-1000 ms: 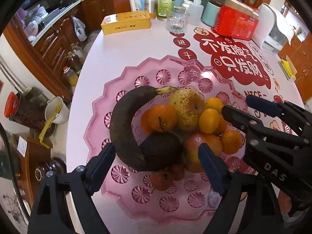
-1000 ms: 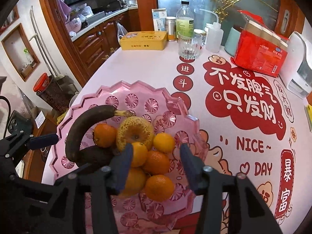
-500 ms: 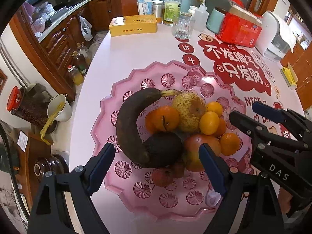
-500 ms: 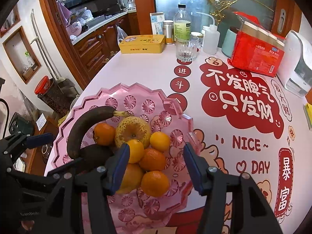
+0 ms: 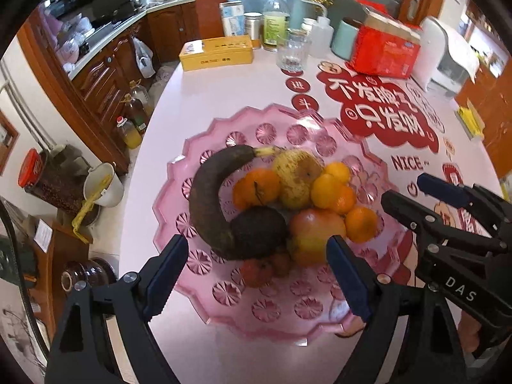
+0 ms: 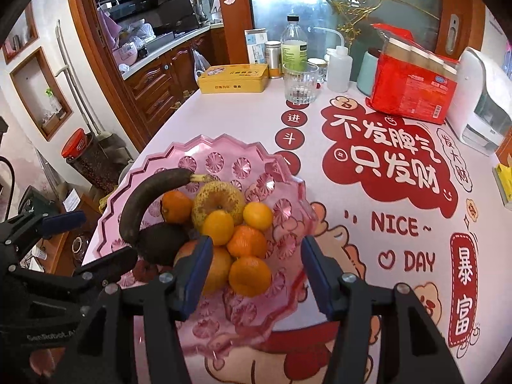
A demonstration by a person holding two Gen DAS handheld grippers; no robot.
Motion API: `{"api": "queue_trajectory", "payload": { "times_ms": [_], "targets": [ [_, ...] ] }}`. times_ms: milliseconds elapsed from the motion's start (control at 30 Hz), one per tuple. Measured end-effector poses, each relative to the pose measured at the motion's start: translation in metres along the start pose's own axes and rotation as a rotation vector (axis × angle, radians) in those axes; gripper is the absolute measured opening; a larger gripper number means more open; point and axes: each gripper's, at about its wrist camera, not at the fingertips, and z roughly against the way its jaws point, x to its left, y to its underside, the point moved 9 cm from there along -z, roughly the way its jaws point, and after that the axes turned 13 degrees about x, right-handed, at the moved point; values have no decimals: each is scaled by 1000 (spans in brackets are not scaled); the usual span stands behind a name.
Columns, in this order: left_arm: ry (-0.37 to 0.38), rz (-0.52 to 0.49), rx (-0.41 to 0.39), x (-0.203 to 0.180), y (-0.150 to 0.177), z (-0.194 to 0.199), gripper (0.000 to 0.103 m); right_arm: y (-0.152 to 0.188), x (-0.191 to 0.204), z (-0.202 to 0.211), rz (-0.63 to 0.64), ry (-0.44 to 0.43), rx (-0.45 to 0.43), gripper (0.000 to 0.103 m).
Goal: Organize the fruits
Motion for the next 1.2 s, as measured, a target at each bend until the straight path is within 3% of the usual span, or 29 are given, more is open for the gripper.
{"api": "queue_trajectory", "payload": {
  "times_ms": [100,367,600,833,1033,1200],
  "targets": [
    [-36,-36,-11,-14,7,6,87,11,-5,6,-5,0,4,57],
    [2,-47,-30,-58,25,29,87,46,-32,31,-37,-21,32,58],
    [21,-51,-64,-99,36,61,87,64,-61,74,-27,20,-5,58],
    [3,-42,-132,-130,37,94,88,79,-89,109,-65,-1,-20,58],
    [10,5,-153,-146,39,108,91,88,-105,134,-68,16,-63,67],
    [2,23,-155,-157,45,110,91,93,-113,146,-48,33,-93,67]
  ]
}}
